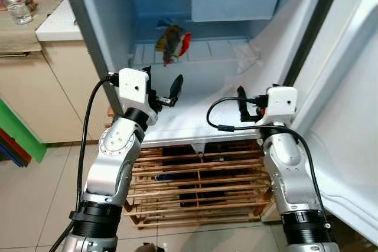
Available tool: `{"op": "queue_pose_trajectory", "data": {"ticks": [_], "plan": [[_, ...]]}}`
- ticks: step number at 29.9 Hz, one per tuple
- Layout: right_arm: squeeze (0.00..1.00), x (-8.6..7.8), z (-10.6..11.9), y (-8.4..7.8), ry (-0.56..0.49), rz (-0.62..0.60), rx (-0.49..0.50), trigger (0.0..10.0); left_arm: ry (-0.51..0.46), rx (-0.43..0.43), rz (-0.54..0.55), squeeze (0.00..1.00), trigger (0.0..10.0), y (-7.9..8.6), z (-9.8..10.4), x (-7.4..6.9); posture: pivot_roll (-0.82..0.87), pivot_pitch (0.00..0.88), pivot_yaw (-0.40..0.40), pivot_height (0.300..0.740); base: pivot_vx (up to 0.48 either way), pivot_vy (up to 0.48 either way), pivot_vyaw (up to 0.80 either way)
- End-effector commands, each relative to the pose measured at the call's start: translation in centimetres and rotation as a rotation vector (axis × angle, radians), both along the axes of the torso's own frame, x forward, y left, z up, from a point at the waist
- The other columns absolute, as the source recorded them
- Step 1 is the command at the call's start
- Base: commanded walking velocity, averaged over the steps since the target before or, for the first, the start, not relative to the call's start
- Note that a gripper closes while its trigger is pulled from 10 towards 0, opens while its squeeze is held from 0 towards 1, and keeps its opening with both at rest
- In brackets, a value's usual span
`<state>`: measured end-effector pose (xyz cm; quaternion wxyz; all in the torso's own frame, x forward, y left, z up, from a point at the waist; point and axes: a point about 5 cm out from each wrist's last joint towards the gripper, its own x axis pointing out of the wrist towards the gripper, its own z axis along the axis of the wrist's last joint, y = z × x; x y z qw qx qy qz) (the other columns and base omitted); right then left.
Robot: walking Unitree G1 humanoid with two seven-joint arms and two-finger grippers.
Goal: Restocking fridge
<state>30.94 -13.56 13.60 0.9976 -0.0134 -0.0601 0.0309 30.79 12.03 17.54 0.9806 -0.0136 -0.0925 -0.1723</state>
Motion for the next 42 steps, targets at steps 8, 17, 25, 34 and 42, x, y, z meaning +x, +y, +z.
{"op": "queue_pose_trajectory", "data": {"ticks": [8,17,25,34,42], "plan": [[0.0,-0.2,-0.8,-1.7,0.054,-0.048,0.148,10.0,0.016,0.0,-0.006,0.0,10.0,0.1,0.0,0.1,-0.01,0.0,0.078,0.74,-0.246,-0.253,0.0],[0.0,-0.5,-1.2,-1.6,0.067,-0.037,0.152,10.0,0.022,-0.004,-0.013,0.0,10.0,-0.1,-0.1,-0.1,-0.01,0.0,0.071,0.74,-0.257,-0.254,0.0],[0.0,-0.4,-1.2,-1.4,0.074,-0.021,0.135,10.0,0.023,0.009,-0.026,0.0,10.0,-0.4,-0.2,-0.2,-0.01,0.0,0.068,0.74,0.0,-0.153,0.0],[0.0,-0.2,-1.3,-1.4,0.084,-0.01,0.122,10.0,0.014,0.01,-0.031,0.0,10.0,-0.7,-0.2,0.0,-0.01,0.0,0.062,0.74,0.0,-0.381,0.0],[0.0,-0.1,-1.4,-1.5,0.088,-0.008,0.113,10.0,-0.003,-0.01,-0.05,0.0,10.0,-0.9,0.0,-0.2,-0.01,0.0,0.06,0.74,0.0,0.0,0.0]]}}
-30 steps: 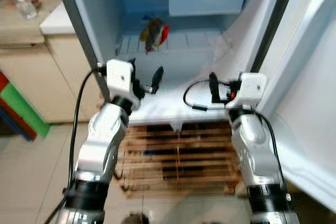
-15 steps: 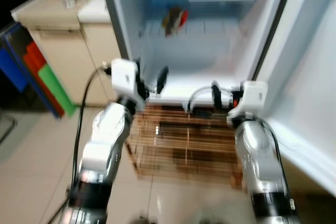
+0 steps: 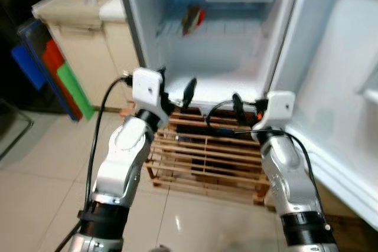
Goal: Restocking fridge
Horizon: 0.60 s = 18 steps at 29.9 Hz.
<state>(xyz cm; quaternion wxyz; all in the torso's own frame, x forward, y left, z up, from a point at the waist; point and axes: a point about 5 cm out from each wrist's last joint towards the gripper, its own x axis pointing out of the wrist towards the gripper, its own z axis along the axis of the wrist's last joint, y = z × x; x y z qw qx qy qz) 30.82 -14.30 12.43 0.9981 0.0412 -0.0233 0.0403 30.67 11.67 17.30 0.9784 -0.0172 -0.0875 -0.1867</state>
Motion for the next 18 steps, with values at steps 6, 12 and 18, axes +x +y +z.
{"op": "queue_pose_trajectory", "data": {"ticks": [6,12,18], "plan": [[0.0,0.13,-0.3,-0.81,0.017,-0.031,0.002,10.0,-0.011,0.006,-0.012,0.0,10.0,-0.56,0.21,0.14,-0.01,0.0,0.058,0.74,0.0,0.0,0.0],[0.0,0.25,-0.33,-0.79,0.019,-0.033,-0.001,10.0,0.0,0.011,-0.011,0.0,10.0,-0.6,0.11,0.28,-0.01,0.0,0.059,0.74,-0.174,0.0,0.0],[0.0,0.3,-0.37,-0.74,0.02,-0.034,-0.001,10.0,0.0,0.016,-0.012,0.0,10.0,-0.6,0.1,0.3,-0.01,0.0,0.06,0.74,-0.394,0.0,0.0]]}}
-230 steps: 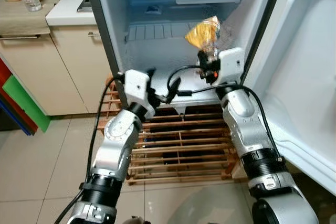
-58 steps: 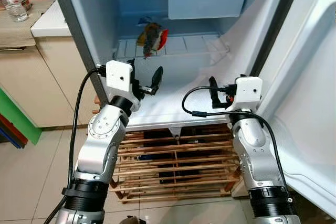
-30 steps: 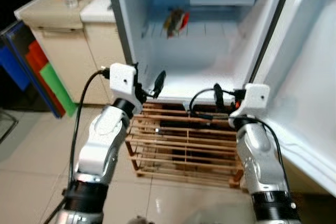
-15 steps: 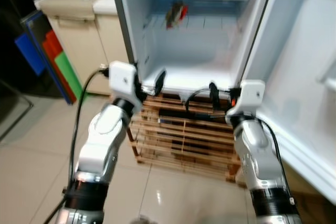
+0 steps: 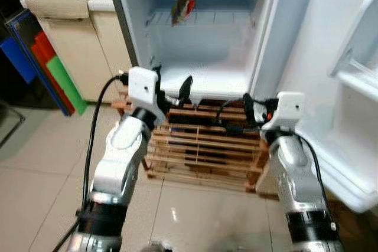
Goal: Restocking fridge
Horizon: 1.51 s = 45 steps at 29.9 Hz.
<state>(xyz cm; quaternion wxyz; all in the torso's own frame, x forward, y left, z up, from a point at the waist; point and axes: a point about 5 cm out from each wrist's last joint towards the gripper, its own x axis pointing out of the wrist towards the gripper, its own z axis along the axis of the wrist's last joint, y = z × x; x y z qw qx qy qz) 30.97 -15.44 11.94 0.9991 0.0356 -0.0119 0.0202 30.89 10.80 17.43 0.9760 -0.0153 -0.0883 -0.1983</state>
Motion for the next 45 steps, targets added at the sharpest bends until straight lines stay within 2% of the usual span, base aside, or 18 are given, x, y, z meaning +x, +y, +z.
{"op": "queue_pose_trajectory", "data": {"ticks": [1,8,15,18,20,21,22,23,24,25,26,27,29,32,35,42,45], "plan": [[0.0,0.1,0.1,0.4,-0.005,0.005,0.01,10.0,0.002,0.011,0.011,0.0,10.0,0.3,0.0,0.1,-0.01,0.0,0.06,0.74,-0.394,0.0,0.0],[0.0,0.1,0.0,0.5,-0.001,0.007,0.013,10.0,-0.005,0.01,0.002,0.0,10.0,0.2,0.1,0.0,-0.01,0.0,0.063,0.74,-0.377,-0.14,0.0],[0.0,0.1,-0.2,0.7,0.008,0.015,0.018,10.0,-0.009,0.004,-0.015,0.0,10.0,0.2,0.2,-0.1,-0.01,0.0,0.067,0.74,0.0,0.0,0.0],[0.0,0.1,-1.6,0.8,0.116,0.008,0.024,10.0,0.008,0.01,-0.01,0.0,10.0,0.4,0.0,0.1,0.0,0.0,0.07,0.74,0.0,0.0,0.0],[0.0,0.0,-2.4,0.7,0.174,0.001,0.013,10.0,0.035,0.05,0.009,0.0,10.0,0.7,-0.6,0.5,0.0,0.0,0.073,0.74,0.0,0.0,0.0],[0.0,0.0,-3.0,-0.4,0.203,-0.087,-0.037,10.0,0.076,0.117,0.026,0.0,10.0,1.2,-1.4,1.1,0.0,0.0,0.072,0.74,0.0,0.0,0.0],[0.0,0.0,-3.1,-1.3,0.215,-0.16,-0.076,10.0,0.088,0.144,0.047,0.0,10.0,1.7,-1.7,1.5,0.0,0.0,0.072,0.74,0.0,0.0,0.0],[0.0,0.0,-3.1,-1.3,0.215,-0.16,-0.076,10.0,0.088,0.144,0.047,0.0,10.0,1.7,-1.7,1.5,0.0,0.0,0.072,0.74,0.0,0.0,0.0],[0.0,0.0,-3.4,-3.1,0.246,-0.272,-0.131,10.0,0.1,0.149,0.075,0.0,10.0,2.4,-1.8,2.0,-0.01,0.0,0.075,0.74,0.0,0.0,0.0],[0.0,0.0,-3.4,-3.1,0.246,-0.272,-0.131,10.0,0.1,0.149,0.075,0.0,10.0,2.4,-1.8,2.0,-0.01,0.0,0.075,0.74,0.0,0.0,0.0],[0.0,-0.1,-3.4,-4.1,0.252,-0.318,-0.144,10.0,0.094,0.143,0.066,0.0,10.0,2.5,-1.6,2.1,-0.01,0.0,0.079,0.74,0.0,0.0,0.0],[0.0,0.0,-3.1,-4.2,0.223,-0.308,-0.119,10.0,0.092,0.123,0.041,0.0,10.0,2.4,-1.5,1.9,-0.02,0.0,0.082,0.74,0.0,-0.326,0.0],[0.0,0.1,-2.7,-3.9,0.203,-0.289,-0.112,10.0,0.093,0.118,0.034,0.0,10.0,2.3,-1.5,1.8,-0.02,0.0,0.082,0.74,0.0,-0.386,0.0],[0.0,0.2,-1.9,-2.5,0.149,-0.221,-0.1,10.0,0.089,0.103,0.018,0.0,10.0,1.7,-1.5,1.7,-0.02,0.0,0.081,0.74,0.0,-0.431,0.0],[0.0,0.3,-1.9,-2.0,0.141,-0.2,-0.101,10.0,0.079,0.107,0.001,0.0,10.0,1.2,-1.5,1.6,-0.02,0.0,0.079,0.74,0.162,-0.411,0.0],[0.0,0.3,-2.2,-2.5,0.169,-0.224,-0.117,10.0,0.056,0.136,-0.032,0.0,10.0,0.6,-1.6,1.4,-0.02,0.0,0.071,0.74,0.243,-0.411,0.0],[0.0,0.0,-3.1,-2.7,0.217,-0.237,-0.121,10.0,0.06,0.131,-0.039,0.0,10.0,0.5,-1.7,1.3,-0.02,0.0,0.069,0.74,0.081,-0.415,0.0]]}}
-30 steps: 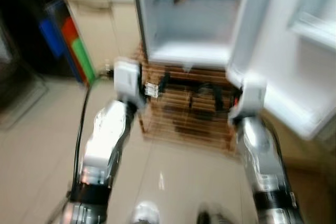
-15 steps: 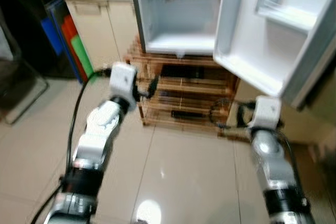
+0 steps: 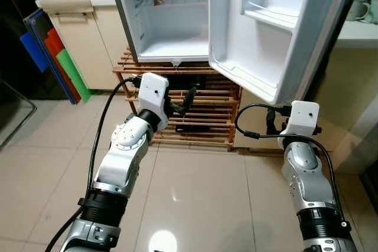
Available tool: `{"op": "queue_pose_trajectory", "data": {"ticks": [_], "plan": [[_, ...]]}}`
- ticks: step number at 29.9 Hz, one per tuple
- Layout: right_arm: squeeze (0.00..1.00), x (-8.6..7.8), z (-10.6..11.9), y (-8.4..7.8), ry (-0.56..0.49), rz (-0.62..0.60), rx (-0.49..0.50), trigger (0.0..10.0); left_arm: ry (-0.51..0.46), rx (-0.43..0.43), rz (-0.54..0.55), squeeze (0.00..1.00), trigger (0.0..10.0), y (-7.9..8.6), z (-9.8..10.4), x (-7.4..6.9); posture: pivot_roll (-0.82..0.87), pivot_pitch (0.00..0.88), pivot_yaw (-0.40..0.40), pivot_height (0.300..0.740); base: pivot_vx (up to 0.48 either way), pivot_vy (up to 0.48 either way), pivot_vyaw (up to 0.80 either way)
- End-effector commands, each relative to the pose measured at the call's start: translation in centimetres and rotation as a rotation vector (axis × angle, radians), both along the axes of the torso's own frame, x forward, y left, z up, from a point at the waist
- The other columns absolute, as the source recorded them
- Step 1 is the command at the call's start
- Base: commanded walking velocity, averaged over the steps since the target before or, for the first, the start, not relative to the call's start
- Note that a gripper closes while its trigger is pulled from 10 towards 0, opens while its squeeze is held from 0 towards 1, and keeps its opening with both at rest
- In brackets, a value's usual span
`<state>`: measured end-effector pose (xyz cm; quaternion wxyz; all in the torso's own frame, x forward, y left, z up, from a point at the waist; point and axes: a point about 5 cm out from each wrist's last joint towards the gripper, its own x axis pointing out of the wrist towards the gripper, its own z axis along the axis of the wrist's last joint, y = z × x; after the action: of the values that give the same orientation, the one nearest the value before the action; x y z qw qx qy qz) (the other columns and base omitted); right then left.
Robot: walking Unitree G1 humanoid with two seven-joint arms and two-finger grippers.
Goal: Restocking fridge
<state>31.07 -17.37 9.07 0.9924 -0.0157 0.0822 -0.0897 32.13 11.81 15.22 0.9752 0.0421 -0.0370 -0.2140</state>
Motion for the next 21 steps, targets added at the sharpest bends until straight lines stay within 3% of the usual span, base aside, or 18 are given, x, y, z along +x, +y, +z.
{"op": "queue_pose_trajectory", "data": {"ticks": [1,4,8,11,12,13,15,20,21], "plan": [[0.0,-0.1,-0.5,-0.8,0.037,-0.027,-0.018,10.0,-0.013,-0.01,-0.02,0.0,10.0,-0.5,0.5,0.1,-0.02,0.0,0.068,0.74,0.0,-0.42,0.0],[0.0,-0.2,-0.9,-1.3,0.063,-0.053,-0.03,10.0,0.001,-0.04,-0.001,0.0,10.0,-0.4,0.3,0.1,-0.02,0.0,0.067,0.74,0.229,-0.26,0.0],[0.0,0.3,-0.1,-2.7,0.028,-0.123,-0.072,10.0,0.057,-0.005,0.056,0.0,10.0,0.3,-0.7,0.6,-0.03,0.0,0.065,0.74,0.0,0.0,0.0],[0.0,1.6,1.6,-3.8,-0.037,-0.162,-0.117,10.0,0.209,0.079,0.126,0.0,10.0,1.6,-3.5,1.3,-0.03,0.0,0.064,0.74,0.0,0.0,0.0],[0.0,2.9,2.9,-4.3,-0.087,-0.166,-0.118,10.0,0.36,0.127,0.167,0.0,10.0,2.7,-6.0,1.4,-0.03,0.0,0.065,0.74,0.0,0.0,0.0],[0.0,2.9,2.9,-4.3,-0.087,-0.166,-0.118,10.0,0.36,0.127,0.167,0.0,10.0,2.7,-6.0,1.4,-0.03,0.0,0.065,0.74,0.0,0.0,0.0],[0.0,5.3,5.6,-5.4,-0.134,-0.183,-0.151,10.0,0.498,0.17,0.144,0.0,10.0,3.3,-8.7,1.0,-0.02,0.0,0.067,0.74,0.0,0.0,0.0],[0.0,7.0,8.0,-5.9,-0.163,-0.186,-0.185,10.0,0.541,0.242,0.099,0.0,10.0,3.4,-9.9,0.6,0.0,0.0,0.061,0.74,0.0,0.0,0.0],[0.0,7.7,9.1,-5.7,-0.173,-0.177,-0.193,10.0,0.564,0.291,0.074,0.0,10.0,3.5,-10.4,0.3,0.01,0.0,0.052,0.74,0.0,0.0,0.0]]}}
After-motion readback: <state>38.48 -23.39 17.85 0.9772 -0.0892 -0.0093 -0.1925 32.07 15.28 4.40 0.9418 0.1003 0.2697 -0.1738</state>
